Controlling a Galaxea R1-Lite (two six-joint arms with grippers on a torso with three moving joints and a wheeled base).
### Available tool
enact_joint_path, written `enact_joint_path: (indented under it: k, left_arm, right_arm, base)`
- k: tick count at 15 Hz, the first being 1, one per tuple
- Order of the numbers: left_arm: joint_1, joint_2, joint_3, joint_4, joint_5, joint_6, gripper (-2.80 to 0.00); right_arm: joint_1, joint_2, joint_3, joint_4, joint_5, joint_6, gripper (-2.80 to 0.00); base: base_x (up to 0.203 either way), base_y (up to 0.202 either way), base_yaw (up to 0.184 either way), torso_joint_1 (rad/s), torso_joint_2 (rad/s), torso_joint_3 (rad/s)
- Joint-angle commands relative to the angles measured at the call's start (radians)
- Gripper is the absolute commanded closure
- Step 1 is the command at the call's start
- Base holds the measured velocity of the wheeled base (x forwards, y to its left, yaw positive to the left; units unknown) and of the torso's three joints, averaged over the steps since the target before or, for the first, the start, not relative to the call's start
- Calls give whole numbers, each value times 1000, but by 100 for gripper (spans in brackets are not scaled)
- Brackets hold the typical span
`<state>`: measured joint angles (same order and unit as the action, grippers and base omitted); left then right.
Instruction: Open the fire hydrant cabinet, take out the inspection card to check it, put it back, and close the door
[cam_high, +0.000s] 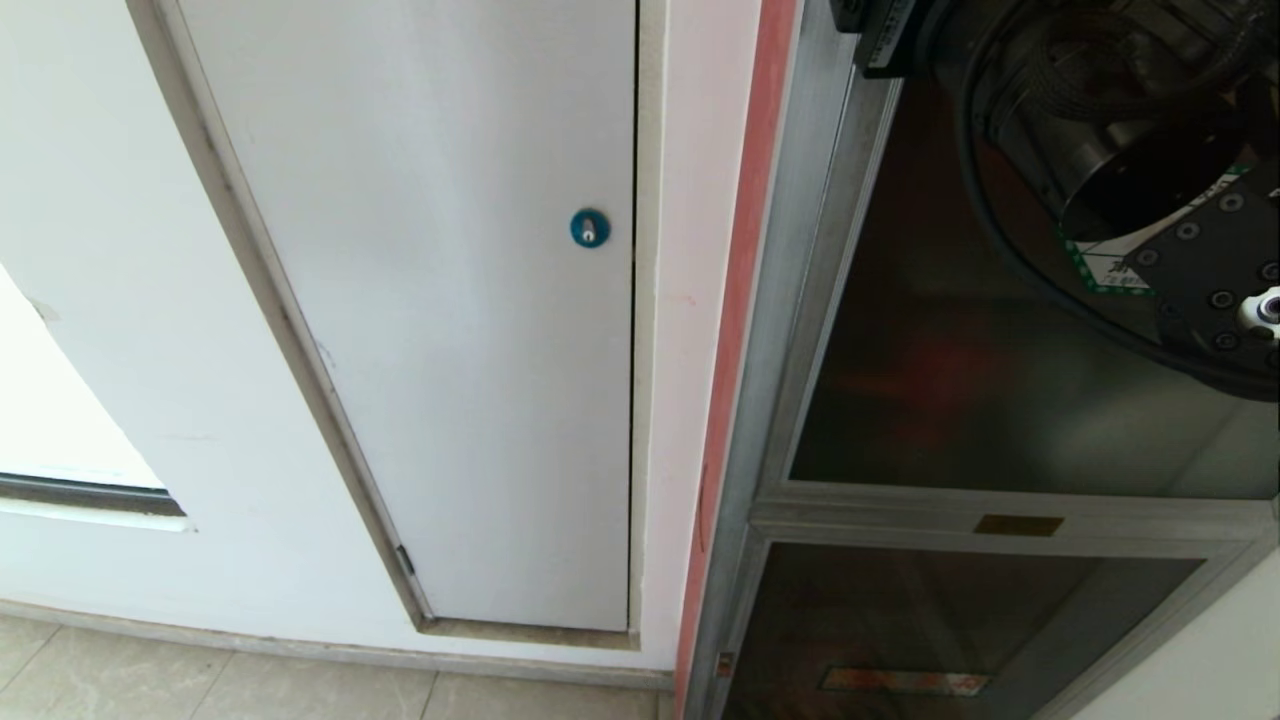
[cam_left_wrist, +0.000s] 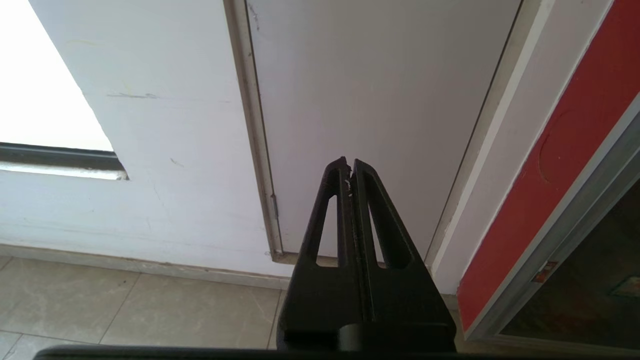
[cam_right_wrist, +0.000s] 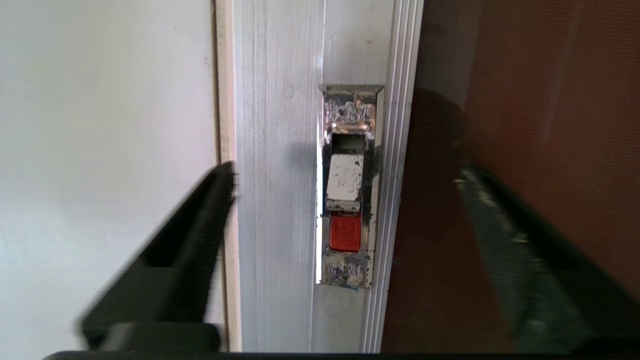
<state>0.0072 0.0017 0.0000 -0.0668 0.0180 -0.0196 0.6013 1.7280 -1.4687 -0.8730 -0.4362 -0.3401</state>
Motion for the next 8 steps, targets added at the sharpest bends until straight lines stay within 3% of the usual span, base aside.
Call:
enact_joint_path:
  k: [1,8]
  left_arm:
    - [0,0,20,-1,0,0,0]
    - [0,0,20,-1,0,0,0]
  right_arm:
    - [-1,7,-1,-6,-3,-2,0]
    - [-9,34,-56,22,-3,-2,0]
  base:
    - [0,0,0,0,0,0]
    - [0,0,0,0,0,0]
